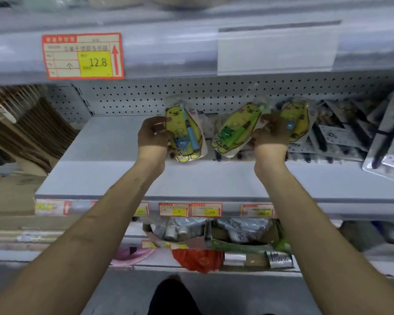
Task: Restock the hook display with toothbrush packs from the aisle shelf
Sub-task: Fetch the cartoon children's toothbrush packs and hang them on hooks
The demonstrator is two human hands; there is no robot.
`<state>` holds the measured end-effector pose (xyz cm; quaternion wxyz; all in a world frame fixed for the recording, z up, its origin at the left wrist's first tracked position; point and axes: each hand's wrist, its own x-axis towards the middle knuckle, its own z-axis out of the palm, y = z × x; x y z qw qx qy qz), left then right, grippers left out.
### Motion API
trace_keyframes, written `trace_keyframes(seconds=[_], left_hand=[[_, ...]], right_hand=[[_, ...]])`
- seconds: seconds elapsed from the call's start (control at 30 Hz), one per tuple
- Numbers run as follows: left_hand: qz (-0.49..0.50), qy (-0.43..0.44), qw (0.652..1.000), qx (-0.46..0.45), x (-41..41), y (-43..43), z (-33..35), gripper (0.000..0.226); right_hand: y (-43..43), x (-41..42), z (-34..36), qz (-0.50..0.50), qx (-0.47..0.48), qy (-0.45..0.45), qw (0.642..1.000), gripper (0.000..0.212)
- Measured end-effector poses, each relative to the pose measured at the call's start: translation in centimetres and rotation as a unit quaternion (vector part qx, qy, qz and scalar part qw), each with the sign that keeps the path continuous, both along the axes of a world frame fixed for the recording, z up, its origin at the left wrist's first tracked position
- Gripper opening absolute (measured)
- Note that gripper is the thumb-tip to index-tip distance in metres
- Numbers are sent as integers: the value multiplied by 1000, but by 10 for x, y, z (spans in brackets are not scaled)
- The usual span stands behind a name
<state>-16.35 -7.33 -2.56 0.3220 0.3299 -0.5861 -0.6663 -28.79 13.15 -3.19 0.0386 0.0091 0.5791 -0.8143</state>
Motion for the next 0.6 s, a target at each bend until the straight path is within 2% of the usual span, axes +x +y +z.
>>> trace_keyframes(seconds=[0.2, 0.33, 0.43, 0.6], left_hand=[[-126, -17, 991, 38, -14, 81, 1, 45], [-221, -67, 970, 74, -27, 133, 12, 39], [-294, -111, 945, 96, -43, 176, 25, 19], [-404, -137, 900, 92, -62, 251, 35, 21]], right_hand=[[100, 43, -2, -49, 90, -11, 995, 54], [160, 58, 6, -91, 46, -48, 994, 67], [200, 67, 13, -135, 51, -85, 986, 66], [272, 81, 18, -217, 20, -147, 965, 52]])
